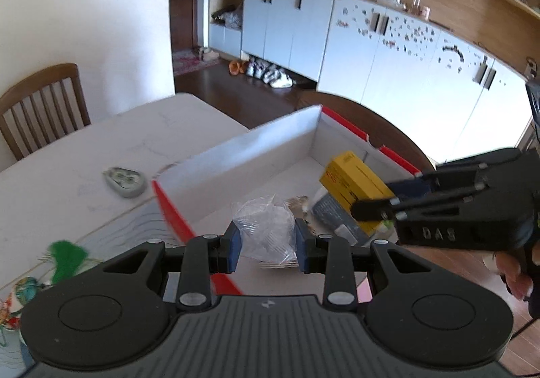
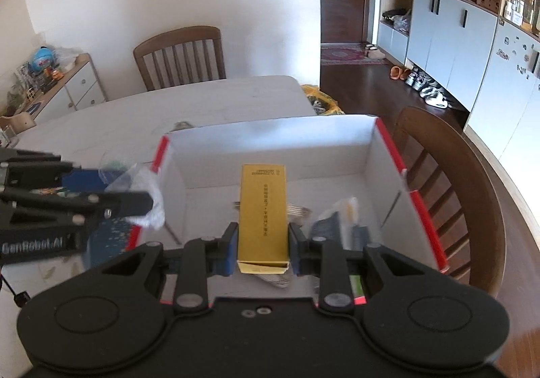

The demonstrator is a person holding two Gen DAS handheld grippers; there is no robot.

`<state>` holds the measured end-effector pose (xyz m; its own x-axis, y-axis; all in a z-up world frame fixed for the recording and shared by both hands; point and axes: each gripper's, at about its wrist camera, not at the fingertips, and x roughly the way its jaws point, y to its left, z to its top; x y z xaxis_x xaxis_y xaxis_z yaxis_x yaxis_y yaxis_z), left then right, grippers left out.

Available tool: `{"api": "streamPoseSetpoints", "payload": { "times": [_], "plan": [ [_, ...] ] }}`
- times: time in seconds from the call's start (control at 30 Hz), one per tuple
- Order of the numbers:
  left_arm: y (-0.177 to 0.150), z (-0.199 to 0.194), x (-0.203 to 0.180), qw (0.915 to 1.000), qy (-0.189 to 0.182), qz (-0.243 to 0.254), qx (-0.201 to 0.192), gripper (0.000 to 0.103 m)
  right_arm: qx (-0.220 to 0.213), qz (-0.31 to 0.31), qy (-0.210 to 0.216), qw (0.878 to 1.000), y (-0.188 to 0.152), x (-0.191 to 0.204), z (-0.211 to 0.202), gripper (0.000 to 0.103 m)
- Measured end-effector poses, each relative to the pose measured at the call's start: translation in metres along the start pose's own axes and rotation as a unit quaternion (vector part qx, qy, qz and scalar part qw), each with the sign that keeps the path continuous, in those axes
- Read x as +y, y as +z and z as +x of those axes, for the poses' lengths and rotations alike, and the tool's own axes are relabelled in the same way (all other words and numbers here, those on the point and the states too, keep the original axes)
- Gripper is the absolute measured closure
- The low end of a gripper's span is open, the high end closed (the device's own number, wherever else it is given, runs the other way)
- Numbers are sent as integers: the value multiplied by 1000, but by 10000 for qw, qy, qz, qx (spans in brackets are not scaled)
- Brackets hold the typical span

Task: Organize objects
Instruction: 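Carry the yellow box and plastic bag over the shoebox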

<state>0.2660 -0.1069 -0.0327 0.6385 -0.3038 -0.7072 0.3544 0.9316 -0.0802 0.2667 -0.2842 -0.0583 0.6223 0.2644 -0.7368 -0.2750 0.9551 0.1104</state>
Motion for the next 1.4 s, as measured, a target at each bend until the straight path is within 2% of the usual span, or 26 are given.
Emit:
{"api": "streamPoseSetpoints", "payload": {
  "times": [0.27,0.5,0.8,1.17,1.4],
  "plan": [
    [9,42,-19,9988,196,-11,444,72,154,18,88,9998,6,-31,22,75],
    [18,82,-18,9940,699,89,833,72,490,-160,162,9985,6,-33,51,75],
    [20,119,-24,9870,949,283,1269,72,829,-388,262,9955,0,-41,74,75],
    [18,136,-27,9826,1074,404,1462,71,1079,-486,199,9928,-9,-45,95,74],
    [19,135,-25,9837,1038,353,1427,70,1140,-412,209,9924,-9,-46,99,70]
  ]
}}
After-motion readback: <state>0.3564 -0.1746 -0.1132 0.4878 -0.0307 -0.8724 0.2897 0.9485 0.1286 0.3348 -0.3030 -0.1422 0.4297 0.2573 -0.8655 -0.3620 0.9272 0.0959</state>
